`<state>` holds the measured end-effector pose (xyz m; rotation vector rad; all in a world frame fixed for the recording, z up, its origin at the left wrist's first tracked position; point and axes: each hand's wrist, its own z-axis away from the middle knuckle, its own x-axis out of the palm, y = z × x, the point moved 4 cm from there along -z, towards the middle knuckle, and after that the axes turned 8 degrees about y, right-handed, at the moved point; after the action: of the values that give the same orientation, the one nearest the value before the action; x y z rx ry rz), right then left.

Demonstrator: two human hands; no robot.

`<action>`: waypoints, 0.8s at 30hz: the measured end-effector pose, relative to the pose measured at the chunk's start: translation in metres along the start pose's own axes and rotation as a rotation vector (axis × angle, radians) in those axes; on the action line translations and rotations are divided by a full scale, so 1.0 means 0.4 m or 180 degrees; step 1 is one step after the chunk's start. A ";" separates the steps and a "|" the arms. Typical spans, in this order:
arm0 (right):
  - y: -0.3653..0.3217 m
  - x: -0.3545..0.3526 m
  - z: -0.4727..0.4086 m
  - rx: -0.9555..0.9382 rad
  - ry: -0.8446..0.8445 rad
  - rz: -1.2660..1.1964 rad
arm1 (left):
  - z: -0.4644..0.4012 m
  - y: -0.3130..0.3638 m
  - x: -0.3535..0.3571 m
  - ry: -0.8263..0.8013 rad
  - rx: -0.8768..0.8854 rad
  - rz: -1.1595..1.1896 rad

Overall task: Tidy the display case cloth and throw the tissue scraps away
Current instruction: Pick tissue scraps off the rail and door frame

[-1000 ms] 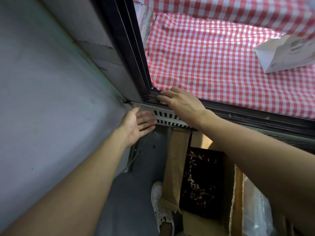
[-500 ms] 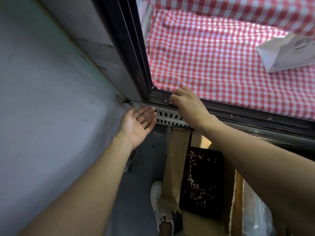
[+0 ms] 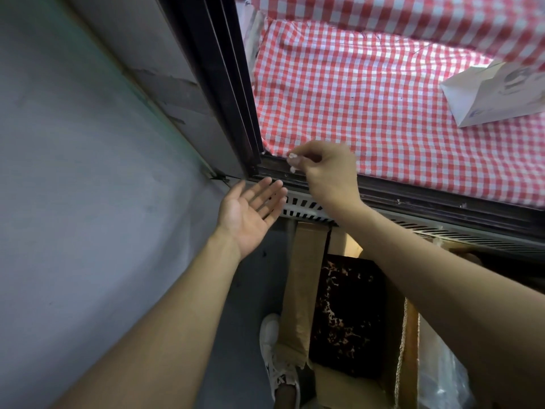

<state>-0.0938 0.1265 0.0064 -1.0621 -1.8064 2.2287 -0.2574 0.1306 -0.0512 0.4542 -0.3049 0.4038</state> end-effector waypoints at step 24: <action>-0.058 0.113 0.151 -0.1452 -0.0614 0.1248 | -0.005 0.016 0.015 -0.0253 -0.0002 0.0107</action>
<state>-0.1693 0.1046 0.0100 -1.4273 -2.4593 2.2338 -0.2544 0.1386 -0.0485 0.4658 -0.3901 0.4190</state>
